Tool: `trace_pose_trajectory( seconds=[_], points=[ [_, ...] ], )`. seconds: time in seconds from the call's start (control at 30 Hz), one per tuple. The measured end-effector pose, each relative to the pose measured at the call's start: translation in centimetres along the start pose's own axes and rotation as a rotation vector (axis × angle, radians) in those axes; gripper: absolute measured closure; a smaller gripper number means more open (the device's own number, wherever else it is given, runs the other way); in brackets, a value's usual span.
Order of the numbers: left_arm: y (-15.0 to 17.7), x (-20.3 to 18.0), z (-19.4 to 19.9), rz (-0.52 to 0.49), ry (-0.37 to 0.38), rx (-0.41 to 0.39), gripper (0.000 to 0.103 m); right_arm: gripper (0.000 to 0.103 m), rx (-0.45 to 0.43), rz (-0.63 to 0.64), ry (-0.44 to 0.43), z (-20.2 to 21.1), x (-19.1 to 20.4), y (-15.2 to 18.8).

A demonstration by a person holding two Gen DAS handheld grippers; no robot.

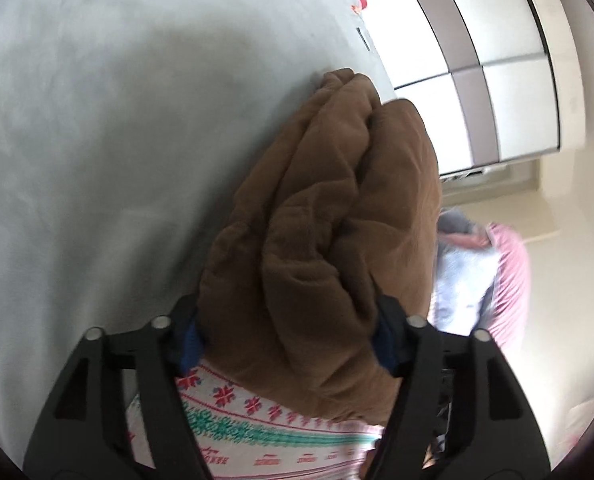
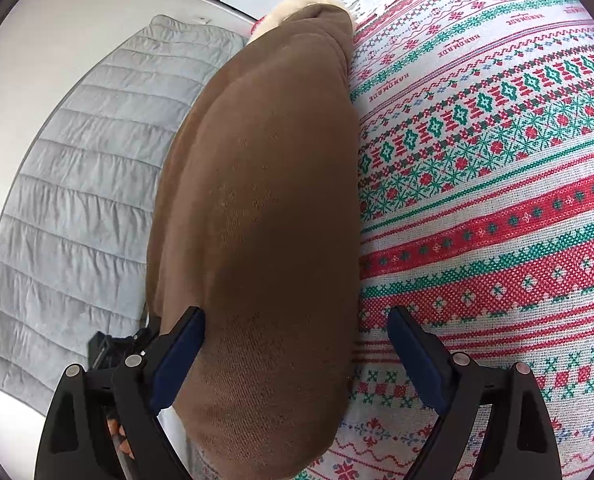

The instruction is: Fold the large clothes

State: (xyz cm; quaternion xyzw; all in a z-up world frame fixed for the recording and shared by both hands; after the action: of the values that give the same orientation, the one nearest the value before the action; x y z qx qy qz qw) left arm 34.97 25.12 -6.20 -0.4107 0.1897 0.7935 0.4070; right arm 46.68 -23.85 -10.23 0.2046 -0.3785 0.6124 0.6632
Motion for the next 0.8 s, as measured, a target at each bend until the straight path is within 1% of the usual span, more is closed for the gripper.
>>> trace_pose_trajectory(
  seconds=[0.03,0.1,0.13,0.17,0.23,0.3,0.33,0.37,0.4,0.43,0.53,0.63,0.73,0.8],
  points=[
    [-0.1,0.3,-0.2,0.007,0.012,-0.001,0.03,0.01,-0.001,0.0,0.0,-0.1,0.1,0.0],
    [0.0,-0.1,-0.5,-0.021,-0.009,-0.029,0.031,0.01,-0.004,0.005,0.001,-0.1,0.2,0.0],
    [0.1,-0.5,-0.7,-0.041,-0.026,-0.041,0.033,0.01,-0.004,0.007,0.0,-0.1,0.4,-0.1],
    [0.2,-0.8,-0.7,-0.054,-0.038,-0.047,0.038,0.01,0.015,0.009,-0.006,-0.1,0.4,-0.3],
    [0.2,-1.0,-0.6,-0.06,-0.038,-0.055,0.044,0.01,0.046,0.006,-0.025,0.5,0.5,-1.7],
    [0.0,-0.9,-0.5,-0.045,-0.019,-0.047,0.046,0.01,-0.014,-0.02,-0.037,2.1,0.2,-3.9],
    [0.0,-0.6,-0.5,-0.035,-0.011,-0.043,0.046,0.01,-0.069,-0.059,-0.055,3.3,-0.2,-5.8],
    [-0.1,-0.4,-0.4,-0.029,-0.007,-0.041,0.046,0.01,-0.099,-0.08,-0.08,3.9,-0.4,-7.6],
    [-0.1,-0.3,-0.4,-0.028,-0.009,-0.041,0.047,0.01,-0.109,-0.085,-0.1,4.2,-0.3,-9.5],
    [-0.1,-0.4,-0.4,-0.029,-0.015,-0.042,0.047,0.01,-0.106,-0.079,-0.099,4.0,0.0,-11.2],
    [-0.1,-0.7,-0.6,-0.029,-0.022,-0.04,0.047,0.01,-0.048,-0.039,-0.016,1.9,1.0,-15.7],
    [-0.1,-0.4,-0.7,-0.023,-0.008,-0.035,0.047,0.01,0.004,-0.027,0.043,-0.8,1.0,-18.6],
    [-0.1,-0.5,-0.8,-0.035,-0.012,-0.035,0.046,0.01,0.025,-0.025,0.053,-3.0,0.4,-20.5],
    [-0.2,-0.5,-1.0,-0.043,-0.018,-0.037,0.046,0.01,0.036,-0.019,-0.004,-4.1,0.2,-21.2]
  ],
)
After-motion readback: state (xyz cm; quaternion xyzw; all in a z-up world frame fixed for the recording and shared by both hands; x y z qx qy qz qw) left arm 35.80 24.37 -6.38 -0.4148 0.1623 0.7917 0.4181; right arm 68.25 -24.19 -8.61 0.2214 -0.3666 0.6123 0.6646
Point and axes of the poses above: each gripper's, at about its wrist camera, not at the fingertips, and z roughly against the way its jaws point, x to its left, y to its underside, the point moved 2 cm from there along -z, roughly the way its jaws point, and after that the axes turned 11 degrees about x, right-handed, at the moved point
